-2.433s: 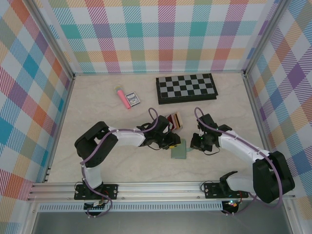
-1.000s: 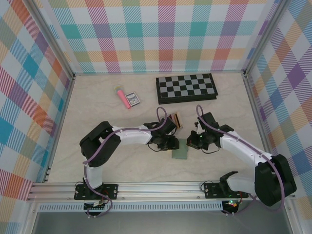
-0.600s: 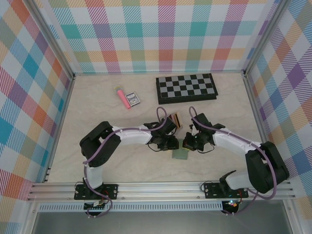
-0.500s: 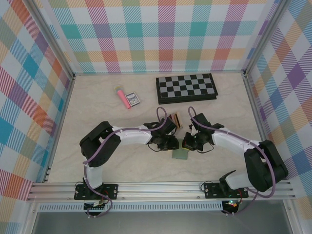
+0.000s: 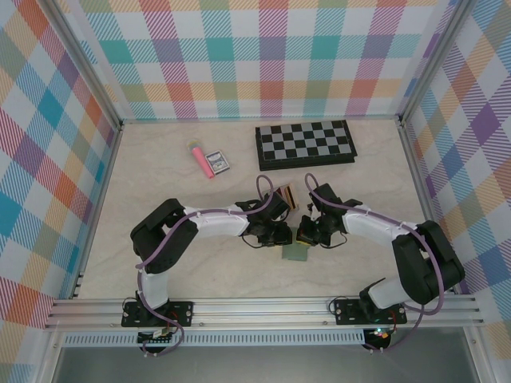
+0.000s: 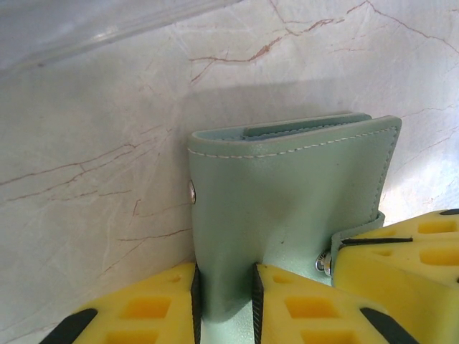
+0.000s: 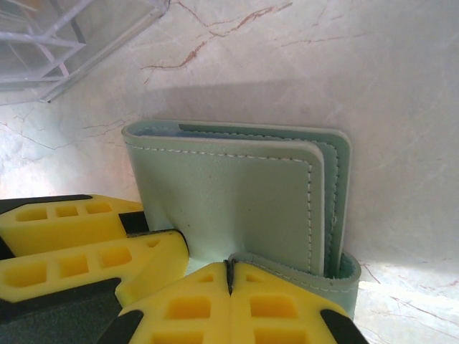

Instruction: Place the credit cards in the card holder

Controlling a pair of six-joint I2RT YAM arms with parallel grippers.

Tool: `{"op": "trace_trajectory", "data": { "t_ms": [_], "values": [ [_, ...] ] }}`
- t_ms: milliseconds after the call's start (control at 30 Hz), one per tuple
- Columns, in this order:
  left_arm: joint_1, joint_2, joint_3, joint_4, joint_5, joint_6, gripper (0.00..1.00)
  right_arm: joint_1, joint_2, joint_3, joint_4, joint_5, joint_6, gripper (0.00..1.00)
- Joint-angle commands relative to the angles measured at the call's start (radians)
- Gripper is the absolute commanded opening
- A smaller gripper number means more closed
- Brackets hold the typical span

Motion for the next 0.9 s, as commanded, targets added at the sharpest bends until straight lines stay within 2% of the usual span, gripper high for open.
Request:
{"op": "trace_trajectory", "data": {
  "t_ms": [0,467,567,633,700,800,867],
  "values": [
    [-0.021,0.015,0.008,-0.025,-0.011,0.005,0.24,0.013,0.027,-0.045,-0.032,0.045,-0.003,0.00],
    [-0.020,0.014,0.006,-0.019,-0.012,0.000,0.23,0.014,0.047,-0.153,0.011,0.078,0.045,0.00],
    [-0.021,-0.022,-0.014,0.005,-0.025,0.000,0.25,0.014,-0.015,-0.115,0.022,0.058,0.027,0.06],
    [-0.021,-0.079,-0.035,0.003,-0.072,0.006,0.28,0.013,-0.102,-0.067,0.012,0.065,0.010,0.18],
    [-0.021,-0.149,-0.055,-0.025,-0.150,0.018,0.32,0.013,-0.190,-0.009,-0.032,0.135,-0.005,0.31],
    [-0.019,-0.258,-0.085,-0.106,-0.296,0.038,0.37,0.003,-0.312,0.064,-0.115,0.302,-0.043,0.55],
    [-0.011,-0.331,-0.108,-0.145,-0.394,0.050,0.42,-0.004,-0.372,0.088,-0.165,0.454,-0.077,0.66]
  ]
}}
